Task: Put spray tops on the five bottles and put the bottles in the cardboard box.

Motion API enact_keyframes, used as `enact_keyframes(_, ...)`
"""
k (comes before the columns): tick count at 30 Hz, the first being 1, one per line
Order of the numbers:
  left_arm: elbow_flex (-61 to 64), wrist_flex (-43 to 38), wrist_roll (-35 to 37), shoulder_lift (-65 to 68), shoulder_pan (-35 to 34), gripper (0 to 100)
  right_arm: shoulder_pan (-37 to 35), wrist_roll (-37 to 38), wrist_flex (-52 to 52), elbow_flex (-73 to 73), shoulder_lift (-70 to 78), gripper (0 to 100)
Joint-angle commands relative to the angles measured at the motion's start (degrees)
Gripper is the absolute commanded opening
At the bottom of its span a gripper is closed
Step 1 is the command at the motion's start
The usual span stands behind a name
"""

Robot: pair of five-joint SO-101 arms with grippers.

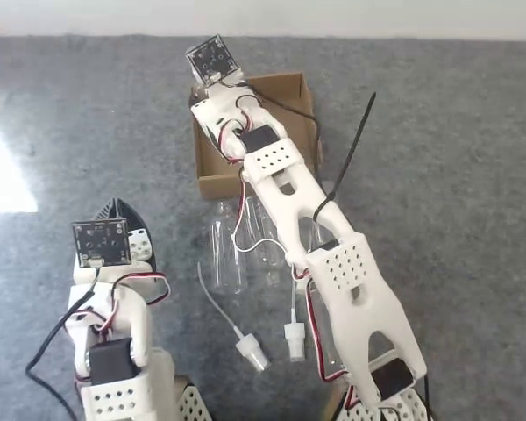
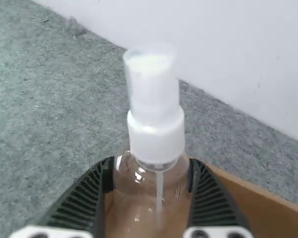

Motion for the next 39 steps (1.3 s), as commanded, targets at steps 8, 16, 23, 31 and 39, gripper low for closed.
enact_keyframes(8,-0.40,-0.70,0.26,-1.05,-0.26,2,0.48,-0.70,0.57,-13.71,8.66,6.0)
enact_keyframes(16,-0.40,-0.70,0.26,-1.05,-0.26,2,0.31,-0.44,0.66,-17.49,12.00,6.1)
enact_keyframes(23,-0.40,-0.97,0.35,-1.05,-2.46,2,0.22,-0.70,4.00,-17.58,11.65,18.1)
enact_keyframes(31,-0.40,-0.97,0.35,-1.05,-2.37,2,0.40,-0.70,7.60,-20.75,11.65,21.7)
enact_keyframes(39,-0.40,-0.97,0.35,-1.05,-2.46,2,0.31,-0.79,17.36,-27.60,12.26,28.9)
